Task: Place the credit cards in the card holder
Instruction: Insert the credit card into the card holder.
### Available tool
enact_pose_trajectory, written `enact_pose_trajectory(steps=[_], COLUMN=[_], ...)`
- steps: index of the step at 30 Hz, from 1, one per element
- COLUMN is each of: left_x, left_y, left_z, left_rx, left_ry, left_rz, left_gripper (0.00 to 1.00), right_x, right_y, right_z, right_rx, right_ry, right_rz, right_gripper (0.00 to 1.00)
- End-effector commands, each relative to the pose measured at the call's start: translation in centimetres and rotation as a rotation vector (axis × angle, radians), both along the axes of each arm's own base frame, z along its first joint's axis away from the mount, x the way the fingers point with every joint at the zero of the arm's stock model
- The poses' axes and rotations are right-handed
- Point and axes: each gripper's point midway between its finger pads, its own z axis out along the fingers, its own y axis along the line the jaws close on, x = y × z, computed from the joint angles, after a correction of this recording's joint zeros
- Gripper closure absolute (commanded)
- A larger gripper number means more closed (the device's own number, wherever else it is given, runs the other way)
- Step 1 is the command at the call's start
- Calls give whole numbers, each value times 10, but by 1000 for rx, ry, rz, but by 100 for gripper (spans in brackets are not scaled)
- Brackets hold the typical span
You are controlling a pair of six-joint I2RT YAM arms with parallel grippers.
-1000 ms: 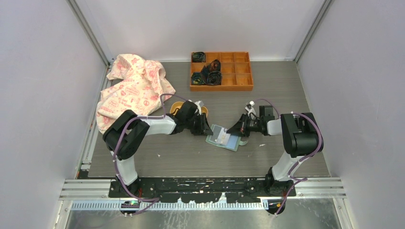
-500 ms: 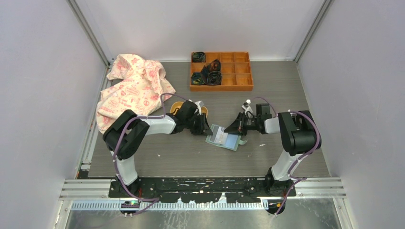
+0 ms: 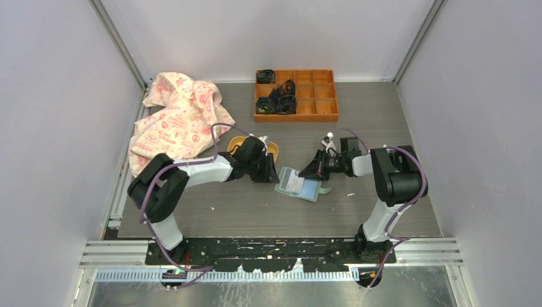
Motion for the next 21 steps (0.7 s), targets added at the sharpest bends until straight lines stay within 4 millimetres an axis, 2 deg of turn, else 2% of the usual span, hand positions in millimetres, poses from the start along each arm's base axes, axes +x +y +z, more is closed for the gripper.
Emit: enact_pose_trajectory(steps=[1, 4, 7, 8, 11, 14, 17, 21], left_x=[3, -3, -18, -29, -39, -47, -51, -49], left_y=[21, 13, -17, -32, -58, -83, -107, -126], left_z=[33, 51, 67, 66, 71, 71, 67, 55], left_rx=[74, 61, 58, 72, 124, 86, 65, 72], left_ry=[-121, -175, -232, -245, -315, -330, -314, -297], left_rz=[28, 1, -70, -110, -152, -191, -235, -263], left_gripper=[63, 63, 63, 63, 63, 69, 74, 76], right_x=[9, 9, 8, 8, 8, 8, 8, 8], right_y=[-1, -1, -1, -1, -2, -2, -1, -2], right_z=[2, 2, 0, -1, -1, 0, -1, -2], right_rx=[-11, -13, -15, -15, -19, -18, -18, -22], right_ry=[-35, -32, -28, -26, -24, -24, -21, -21], right_rz=[6, 7, 9, 9, 13, 13, 15, 16], right_gripper=[83, 83, 83, 83, 83, 83, 83, 83])
